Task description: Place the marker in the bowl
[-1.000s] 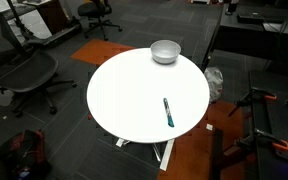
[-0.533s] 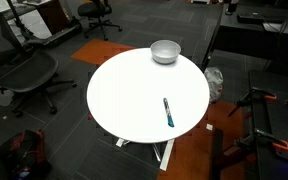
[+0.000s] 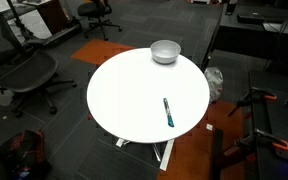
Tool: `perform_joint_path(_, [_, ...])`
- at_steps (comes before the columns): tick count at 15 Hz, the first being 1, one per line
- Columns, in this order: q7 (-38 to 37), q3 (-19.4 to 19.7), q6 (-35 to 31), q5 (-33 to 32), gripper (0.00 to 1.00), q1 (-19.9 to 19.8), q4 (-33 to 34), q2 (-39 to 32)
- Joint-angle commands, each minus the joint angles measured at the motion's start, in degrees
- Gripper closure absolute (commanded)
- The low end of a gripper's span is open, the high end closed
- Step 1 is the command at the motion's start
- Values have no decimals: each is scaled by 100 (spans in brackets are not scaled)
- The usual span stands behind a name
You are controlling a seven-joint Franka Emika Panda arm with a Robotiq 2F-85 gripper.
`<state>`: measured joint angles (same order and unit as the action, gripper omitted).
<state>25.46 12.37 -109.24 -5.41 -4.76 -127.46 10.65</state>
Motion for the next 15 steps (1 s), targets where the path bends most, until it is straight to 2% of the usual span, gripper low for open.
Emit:
perform_joint_path(1, [-426,-277,167,92,0,21,-134,319])
perform_joint_path(4, [-1002,-504,396,157,0,66,-218,469])
perform_joint_path(10, [-2702,-1005,1195,484,0,191,-419,825])
perform_joint_path(15, [-3941,-1389,1247,1006,0,335,-480,925])
